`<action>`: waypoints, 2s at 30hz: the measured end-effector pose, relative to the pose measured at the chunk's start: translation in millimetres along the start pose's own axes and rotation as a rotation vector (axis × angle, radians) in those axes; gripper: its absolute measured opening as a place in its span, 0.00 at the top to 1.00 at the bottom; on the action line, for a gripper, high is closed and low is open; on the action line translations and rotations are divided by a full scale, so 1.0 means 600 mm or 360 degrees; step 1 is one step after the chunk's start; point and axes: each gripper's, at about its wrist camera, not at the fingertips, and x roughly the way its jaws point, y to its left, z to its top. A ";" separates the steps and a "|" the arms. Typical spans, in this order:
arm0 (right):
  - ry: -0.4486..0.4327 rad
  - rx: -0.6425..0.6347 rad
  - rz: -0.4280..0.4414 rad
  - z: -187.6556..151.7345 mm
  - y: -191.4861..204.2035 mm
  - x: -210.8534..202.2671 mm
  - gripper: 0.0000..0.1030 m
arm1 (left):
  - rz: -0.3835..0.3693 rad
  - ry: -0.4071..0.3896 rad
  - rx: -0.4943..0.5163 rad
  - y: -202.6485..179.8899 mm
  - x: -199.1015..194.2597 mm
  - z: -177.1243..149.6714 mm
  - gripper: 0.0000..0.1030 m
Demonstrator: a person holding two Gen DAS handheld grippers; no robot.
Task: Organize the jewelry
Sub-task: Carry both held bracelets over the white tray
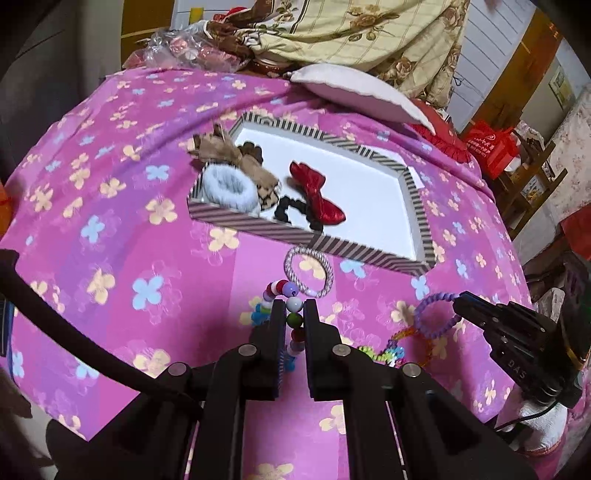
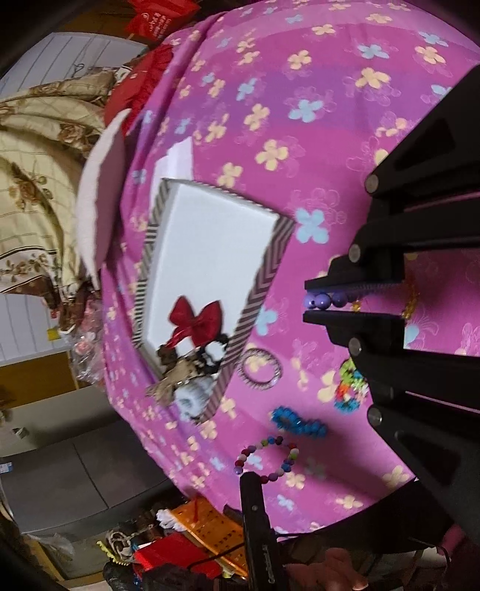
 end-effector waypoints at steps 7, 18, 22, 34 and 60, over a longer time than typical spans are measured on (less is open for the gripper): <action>-0.0071 -0.0014 -0.0012 0.035 0.003 -0.018 0.91 | 0.0021 -0.0030 0.0022 -0.013 -0.005 0.030 0.79; -0.0079 -0.0005 -0.0064 0.085 -0.021 0.004 0.91 | 0.0071 -0.0040 0.0107 -0.065 0.030 0.089 0.79; -0.0074 0.0014 -0.0068 0.101 -0.037 0.019 0.91 | 0.0105 -0.0042 0.0140 -0.086 0.054 0.113 0.79; -0.0043 0.0049 -0.0016 0.135 -0.053 0.076 0.91 | 0.0192 -0.0013 0.0191 -0.119 0.140 0.179 0.79; 0.0216 0.0110 -0.0102 0.126 -0.103 0.238 0.91 | 0.0228 0.0193 0.0097 -0.085 0.315 0.221 0.79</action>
